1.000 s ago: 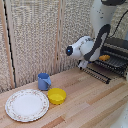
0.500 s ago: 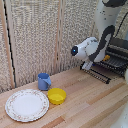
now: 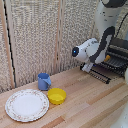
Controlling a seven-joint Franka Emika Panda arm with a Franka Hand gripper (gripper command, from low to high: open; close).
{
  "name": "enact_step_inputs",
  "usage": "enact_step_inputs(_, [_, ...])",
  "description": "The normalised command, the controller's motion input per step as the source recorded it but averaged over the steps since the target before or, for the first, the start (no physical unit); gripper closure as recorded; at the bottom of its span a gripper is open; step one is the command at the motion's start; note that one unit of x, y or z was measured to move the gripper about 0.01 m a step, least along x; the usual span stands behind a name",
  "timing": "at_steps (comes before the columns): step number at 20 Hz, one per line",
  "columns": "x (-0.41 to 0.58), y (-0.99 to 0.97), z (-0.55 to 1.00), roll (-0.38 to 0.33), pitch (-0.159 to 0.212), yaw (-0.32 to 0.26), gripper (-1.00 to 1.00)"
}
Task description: Kindly employ your clamp to softly take hold of the bread. Delicately rest it on the oven pan, verifying that it is even on the surface. Using your clamp and attentiveness, smoothly glide the pan into the oven and along the appropriate brackets, securing it in position.
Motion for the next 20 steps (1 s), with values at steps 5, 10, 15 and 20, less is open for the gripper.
enact_step_inputs(5, [-0.135, 0.00, 0.21, -0.002, 0.006, 0.061, 1.00])
enact_step_inputs(10, [-0.091, -0.02, 0.47, 0.056, 0.031, 0.069, 1.00])
enact_step_inputs(15, [0.000, -0.34, 0.52, 0.172, 0.074, 0.109, 1.00])
enact_step_inputs(20, [0.009, -0.81, 0.67, 0.112, 0.056, 0.046, 1.00])
